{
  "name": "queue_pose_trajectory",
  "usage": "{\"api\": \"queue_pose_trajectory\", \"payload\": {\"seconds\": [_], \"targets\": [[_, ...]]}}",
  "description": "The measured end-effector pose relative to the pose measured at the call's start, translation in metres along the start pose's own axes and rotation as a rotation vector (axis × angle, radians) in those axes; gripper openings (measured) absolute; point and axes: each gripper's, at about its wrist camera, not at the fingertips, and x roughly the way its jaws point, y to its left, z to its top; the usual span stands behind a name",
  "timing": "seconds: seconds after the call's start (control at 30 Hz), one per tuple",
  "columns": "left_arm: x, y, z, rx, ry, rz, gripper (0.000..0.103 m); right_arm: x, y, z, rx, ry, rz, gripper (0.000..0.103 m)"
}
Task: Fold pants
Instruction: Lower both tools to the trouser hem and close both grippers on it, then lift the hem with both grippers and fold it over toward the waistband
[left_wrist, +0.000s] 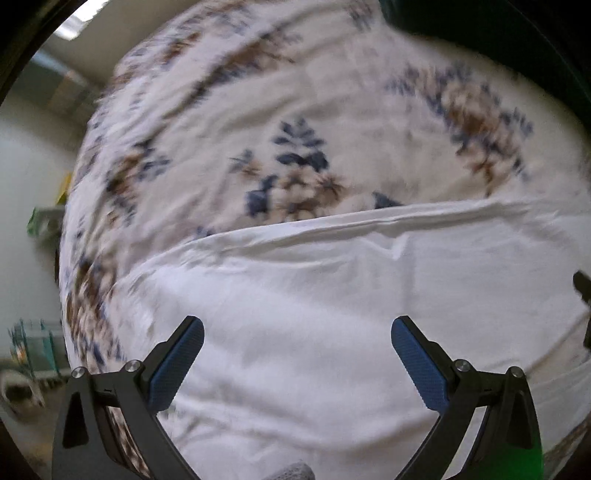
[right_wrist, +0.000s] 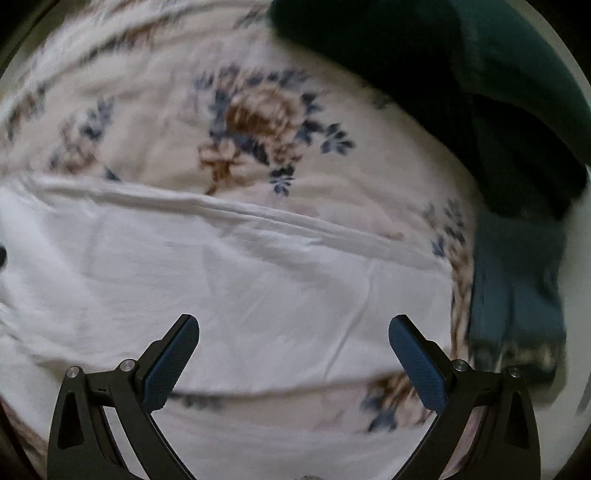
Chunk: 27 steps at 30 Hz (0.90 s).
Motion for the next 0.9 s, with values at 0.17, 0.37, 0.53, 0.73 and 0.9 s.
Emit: {"api": "queue_pose_trajectory", "payload": {"seconds": [0.17, 0.37, 0.53, 0.73, 0.9], "targets": [[0.057, -0.029, 0.037, 0.191, 0.106, 0.064, 0.103, 0.090, 0.026, 0.052, -0.241, 0.105, -0.059, 0.103], [0.107, -0.044, 0.062, 0.395, 0.183, -0.012, 0.093, 0.148, 0.041, 0.086, -0.348, 0.186, 0.000, 0.101], [0.093, -0.047, 0.063, 0.460, 0.155, -0.184, 0.023, 0.154, 0.038, 0.096, -0.344, 0.193, 0.159, 0.042], [0.067, -0.046, 0.055, 0.430, 0.087, -0.174, 0.005, 0.138, 0.026, 0.086, -0.248, 0.124, 0.216, 0.008], [0.011, -0.020, 0.039, 0.337, -0.025, -0.188, 0.005, 0.112, -0.001, 0.059, -0.084, 0.051, 0.264, 0.005]]}}
